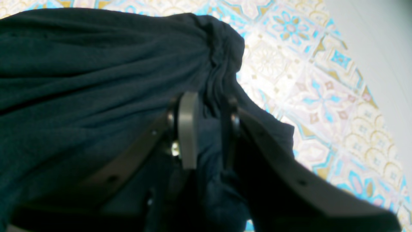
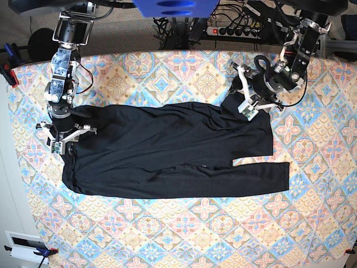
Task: Layout the t-shirt on the table in an organized manner, then fold the t-shirt properly
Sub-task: 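Grasp the collar-end corners of the shirt with both grippers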
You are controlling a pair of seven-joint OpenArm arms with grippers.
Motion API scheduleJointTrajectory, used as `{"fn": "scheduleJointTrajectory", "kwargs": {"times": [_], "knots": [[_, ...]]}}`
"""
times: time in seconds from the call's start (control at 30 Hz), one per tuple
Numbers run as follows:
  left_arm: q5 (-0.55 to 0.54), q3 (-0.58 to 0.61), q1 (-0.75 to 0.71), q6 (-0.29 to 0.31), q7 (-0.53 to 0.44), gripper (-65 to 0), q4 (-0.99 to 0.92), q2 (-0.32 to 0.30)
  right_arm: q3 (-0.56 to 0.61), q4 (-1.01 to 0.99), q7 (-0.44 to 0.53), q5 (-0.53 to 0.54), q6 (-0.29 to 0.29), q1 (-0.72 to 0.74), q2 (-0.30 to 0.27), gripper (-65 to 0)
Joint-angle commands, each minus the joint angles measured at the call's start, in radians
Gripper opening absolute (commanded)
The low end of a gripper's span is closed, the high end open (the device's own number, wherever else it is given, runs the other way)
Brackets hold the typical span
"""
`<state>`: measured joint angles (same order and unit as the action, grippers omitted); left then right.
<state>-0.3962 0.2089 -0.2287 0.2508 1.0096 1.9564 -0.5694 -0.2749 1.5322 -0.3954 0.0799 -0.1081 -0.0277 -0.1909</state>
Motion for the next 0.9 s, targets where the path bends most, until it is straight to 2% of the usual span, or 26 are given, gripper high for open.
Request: {"fn": "scheduleJointTrajectory", "kwargs": {"times": [0.0, 0.07, 0.33, 0.7, 0.87], "knots": [[0.024, -0.007, 0.001, -0.003, -0.015, -30.3, 0.016, 0.002, -0.004, 0.017, 0.026, 0.005, 0.003, 0.015, -0.014, -53.4], [0.061, 0.011, 0.002, -0.001, -0.013, -29.3, 0.014, 0.025, -0.004, 0.017, 0.026, 0.005, 0.003, 0.015, -0.014, -53.4], [0.155, 0.091, 0.021, -0.001, -0.018, -28.9, -0.035, 0.033, -0.004, 0.017, 0.026, 0.005, 0.003, 0.015, -0.012, -53.4], [0.173, 0.087, 0.03, -0.008, -0.018, -29.1, -0.076, 0.033, -0.004, 0.017, 0.026, 0.007, 0.003, 0.015, -0.009, -53.4], [0.339, 0.091, 0.028, -0.008, -0.058, -29.1, -0.133, 0.078, -0.004, 0.017, 0.028, 0.007, 0.003, 0.015, 0.014, -53.4]]}}
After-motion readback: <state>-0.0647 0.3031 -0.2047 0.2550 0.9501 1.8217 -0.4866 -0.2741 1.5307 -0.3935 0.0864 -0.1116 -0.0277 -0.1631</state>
